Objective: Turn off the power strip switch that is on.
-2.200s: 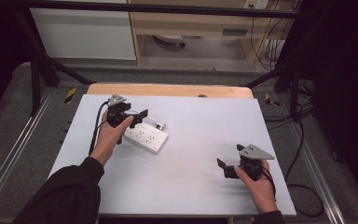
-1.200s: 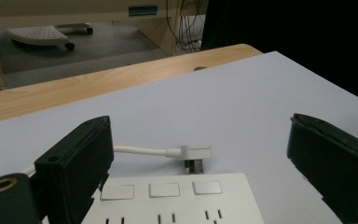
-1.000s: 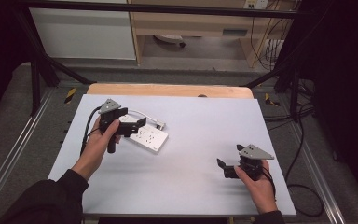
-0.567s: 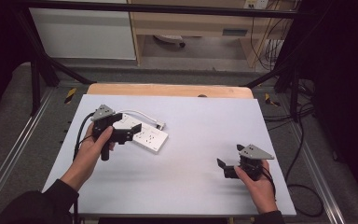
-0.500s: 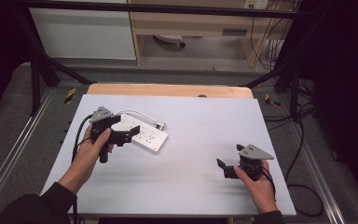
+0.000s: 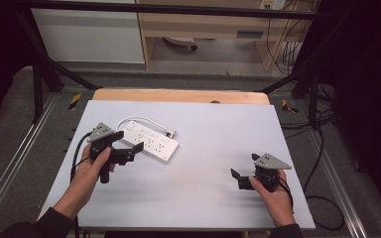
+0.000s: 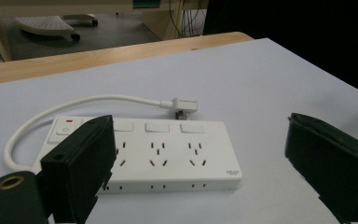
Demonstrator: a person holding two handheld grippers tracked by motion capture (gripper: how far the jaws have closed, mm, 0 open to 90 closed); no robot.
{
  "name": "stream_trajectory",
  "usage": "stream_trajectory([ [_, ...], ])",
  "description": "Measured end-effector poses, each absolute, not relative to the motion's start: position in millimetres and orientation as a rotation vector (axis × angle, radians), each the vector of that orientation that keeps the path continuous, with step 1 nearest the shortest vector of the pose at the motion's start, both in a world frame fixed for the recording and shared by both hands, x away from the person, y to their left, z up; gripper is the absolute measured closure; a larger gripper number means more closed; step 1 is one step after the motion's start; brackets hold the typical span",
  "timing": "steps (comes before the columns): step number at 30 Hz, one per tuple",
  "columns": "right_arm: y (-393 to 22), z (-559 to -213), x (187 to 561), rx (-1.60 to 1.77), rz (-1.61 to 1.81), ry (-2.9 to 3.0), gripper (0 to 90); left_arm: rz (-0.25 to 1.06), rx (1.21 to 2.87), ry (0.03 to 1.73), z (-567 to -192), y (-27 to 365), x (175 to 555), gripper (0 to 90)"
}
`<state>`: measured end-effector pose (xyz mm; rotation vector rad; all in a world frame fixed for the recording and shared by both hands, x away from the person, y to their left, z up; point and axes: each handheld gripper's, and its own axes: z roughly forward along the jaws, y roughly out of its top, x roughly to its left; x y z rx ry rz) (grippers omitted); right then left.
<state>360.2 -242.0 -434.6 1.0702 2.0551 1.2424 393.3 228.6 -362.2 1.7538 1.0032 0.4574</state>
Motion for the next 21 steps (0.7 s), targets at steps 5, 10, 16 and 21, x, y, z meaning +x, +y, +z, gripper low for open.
stream_trajectory([
  [5, -242, -435, 360, 1.071, 1.239, 2.056, 3.9, 0.472, 1.745, 0.995, -363, 234, 383, 8.5],
  [10, -242, -435, 360, 1.069, 1.24, 2.057, 3.8, 0.481, 1.732, 0.999, -364, 243, 373, 8.2],
  [16, -241, -435, 360, 1.068, 1.235, 2.06, 3.6, 0.503, 1.724, 1.007, -368, 255, 360, 7.9],
  [21, -241, -435, 360, 1.072, 1.233, 2.055, 3.6, 0.508, 1.714, 1.029, -377, 266, 349, 7.7],
])
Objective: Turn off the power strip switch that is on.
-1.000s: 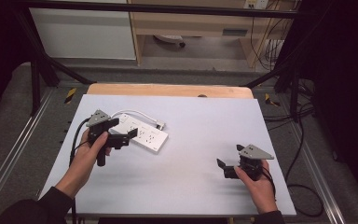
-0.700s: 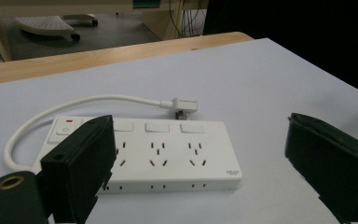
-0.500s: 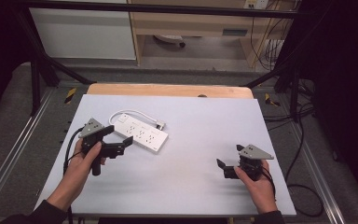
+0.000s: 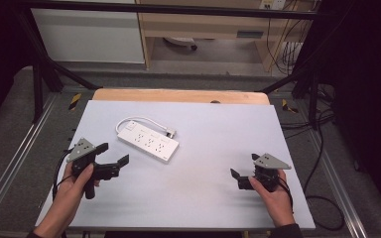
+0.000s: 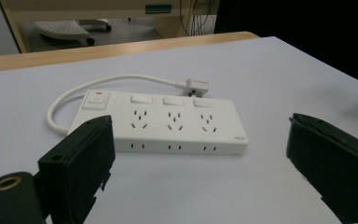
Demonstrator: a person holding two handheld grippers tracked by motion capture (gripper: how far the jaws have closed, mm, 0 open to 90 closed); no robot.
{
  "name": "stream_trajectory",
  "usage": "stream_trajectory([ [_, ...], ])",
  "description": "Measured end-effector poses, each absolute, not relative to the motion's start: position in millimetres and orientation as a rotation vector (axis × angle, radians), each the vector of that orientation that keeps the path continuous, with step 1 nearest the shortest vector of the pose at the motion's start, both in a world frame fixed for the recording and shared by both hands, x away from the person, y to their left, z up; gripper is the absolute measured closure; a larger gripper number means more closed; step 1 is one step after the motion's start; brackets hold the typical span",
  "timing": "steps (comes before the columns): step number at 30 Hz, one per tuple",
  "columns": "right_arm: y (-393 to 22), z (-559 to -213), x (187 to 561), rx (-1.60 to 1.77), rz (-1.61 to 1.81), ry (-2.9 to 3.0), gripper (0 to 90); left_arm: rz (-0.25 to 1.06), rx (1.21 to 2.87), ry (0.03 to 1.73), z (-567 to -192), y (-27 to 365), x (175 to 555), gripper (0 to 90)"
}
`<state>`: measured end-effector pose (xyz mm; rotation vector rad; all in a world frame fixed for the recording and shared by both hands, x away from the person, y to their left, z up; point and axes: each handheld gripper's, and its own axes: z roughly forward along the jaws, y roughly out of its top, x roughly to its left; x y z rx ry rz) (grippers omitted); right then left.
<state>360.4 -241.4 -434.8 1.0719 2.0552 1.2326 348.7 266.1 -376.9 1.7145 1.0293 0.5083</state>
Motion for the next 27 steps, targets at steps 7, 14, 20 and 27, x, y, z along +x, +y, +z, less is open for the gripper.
stream_trajectory([
  [7, -242, -435, 360, 1.082, 1.231, 2.052, 3.6, 0.516, 1.706, 1.041, -389, 277, 332, 7.6],
  [14, -243, -435, 360, 1.079, 1.227, 2.048, 3.6, 0.51, 1.708, 1.07, -405, 285, 324, 7.6],
  [20, -244, -435, 360, 1.084, 1.225, 2.04, 3.7, 0.49, 1.747, 1.079, -418, 286, 321, 8.8],
  [27, -247, -439, 362, 1.134, 1.156, 2.049, 3.8, 0.457, 1.785, 1.087, -428, 287, 310, 8.7],
])
